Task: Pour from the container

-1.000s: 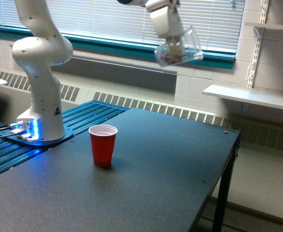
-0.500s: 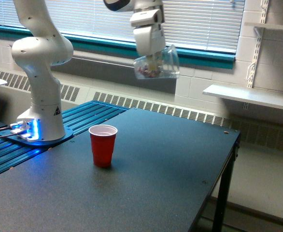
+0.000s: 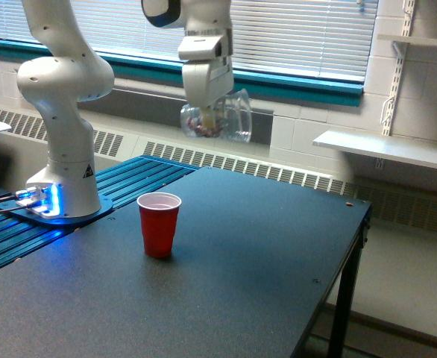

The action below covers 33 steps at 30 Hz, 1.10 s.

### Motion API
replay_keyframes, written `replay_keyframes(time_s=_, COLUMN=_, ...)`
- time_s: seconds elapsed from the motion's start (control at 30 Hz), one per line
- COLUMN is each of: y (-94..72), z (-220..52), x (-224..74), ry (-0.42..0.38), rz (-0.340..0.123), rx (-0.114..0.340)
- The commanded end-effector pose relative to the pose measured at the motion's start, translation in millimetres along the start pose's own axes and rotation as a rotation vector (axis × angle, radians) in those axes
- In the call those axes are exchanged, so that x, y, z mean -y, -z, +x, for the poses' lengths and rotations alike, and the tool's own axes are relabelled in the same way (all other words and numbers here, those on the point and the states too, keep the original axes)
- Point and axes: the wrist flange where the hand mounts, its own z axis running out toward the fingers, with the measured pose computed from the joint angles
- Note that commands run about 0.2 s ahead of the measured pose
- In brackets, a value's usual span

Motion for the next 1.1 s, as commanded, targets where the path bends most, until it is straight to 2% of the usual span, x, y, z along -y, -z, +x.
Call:
replay_keyframes(time_s=0.03, y=-20.8, z=-2, x=-16, ry=0.090, rz=-0.034, rx=0.051)
replay_keyframes(time_s=0.17, y=-29.7, z=-6, x=-22, ry=0.116, rz=-0.034, rx=0.050)
replay_keyframes(time_s=0.3, y=-36.1, z=-11, x=-25, ry=0.132, rz=-0.014, rx=0.046)
replay_keyframes(time_s=0.37, y=-37.4, z=-12, x=-26, ry=0.154, rz=-0.015, rx=0.026)
replay_keyframes(time_s=0.53, y=-42.7, z=-19, x=-28, ry=0.198, rz=-0.013, rx=0.013)
replay_keyframes(time_s=0.6, y=-44.2, z=-21, x=-28, ry=0.229, rz=-0.022, rx=0.002)
replay_keyframes(time_s=0.67, y=-46.4, z=-25, x=-27, ry=0.247, rz=-0.021, rx=0.017)
replay_keyframes(time_s=0.73, y=-48.0, z=-28, x=-25, ry=0.286, rz=-0.034, rx=0.008)
replay_keyframes(time_s=0.93, y=-53.5, z=-48, x=-20, ry=0.384, rz=-0.074, rx=0.095)
replay_keyframes(time_s=1.07, y=-55.3, z=-58, x=-18, ry=0.463, rz=-0.103, rx=0.095)
replay_keyframes(time_s=1.1, y=-57.1, z=-62, x=-17, ry=0.475, rz=-0.106, rx=0.108)
